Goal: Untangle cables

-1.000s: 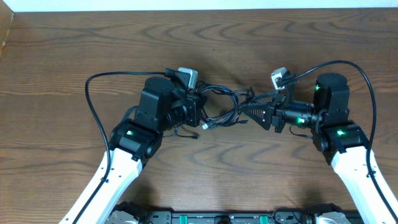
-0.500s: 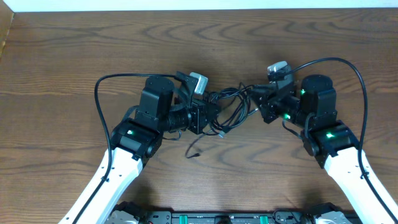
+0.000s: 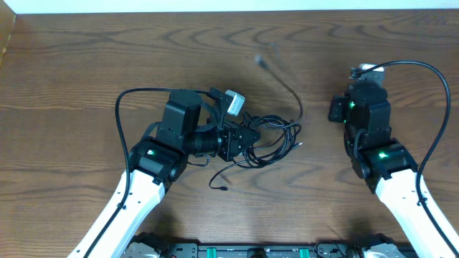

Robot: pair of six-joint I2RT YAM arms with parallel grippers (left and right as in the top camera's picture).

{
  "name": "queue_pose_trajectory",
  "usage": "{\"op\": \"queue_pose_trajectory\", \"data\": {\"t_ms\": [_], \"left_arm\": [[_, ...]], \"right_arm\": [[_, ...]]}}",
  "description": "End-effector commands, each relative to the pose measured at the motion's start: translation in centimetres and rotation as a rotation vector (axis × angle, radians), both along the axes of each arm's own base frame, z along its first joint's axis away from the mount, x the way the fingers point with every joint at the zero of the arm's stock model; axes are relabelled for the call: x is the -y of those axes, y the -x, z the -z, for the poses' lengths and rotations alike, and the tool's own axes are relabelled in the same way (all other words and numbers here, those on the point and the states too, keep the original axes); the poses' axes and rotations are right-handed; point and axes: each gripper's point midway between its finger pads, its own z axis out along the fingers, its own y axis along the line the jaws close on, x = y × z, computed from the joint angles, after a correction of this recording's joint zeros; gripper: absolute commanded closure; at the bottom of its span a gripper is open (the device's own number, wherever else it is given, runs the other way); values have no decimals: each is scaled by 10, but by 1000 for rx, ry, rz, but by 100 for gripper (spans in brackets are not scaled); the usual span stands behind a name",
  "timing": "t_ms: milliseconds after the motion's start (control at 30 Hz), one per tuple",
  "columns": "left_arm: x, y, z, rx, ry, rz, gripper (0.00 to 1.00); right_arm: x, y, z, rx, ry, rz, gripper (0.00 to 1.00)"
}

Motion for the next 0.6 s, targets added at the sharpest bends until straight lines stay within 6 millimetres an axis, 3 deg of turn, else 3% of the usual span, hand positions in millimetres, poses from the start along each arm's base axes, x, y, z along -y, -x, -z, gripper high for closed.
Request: {"op": "queue_pose_trajectory", "data": {"t_ms": [0, 233, 367, 433, 567], "left_arm": [[-3, -9, -4, 41, -22, -36, 92], [-16, -30, 4, 88, -99, -154, 92], [-14, -36, -3, 145, -89, -150, 92], [-12, -36, -7, 205, -93, -116, 92], [-11, -37, -9, 317, -125, -63, 92]], "right_arm": [[-1, 2, 1, -12, -25, -9, 99], [-41, 11, 12, -79, -142, -216, 83], [-69, 23, 10, -107, -231, -364, 75], [-80, 30, 0, -93, -269, -429, 74], [-101, 54, -39, -7, -344, -581, 65]]}}
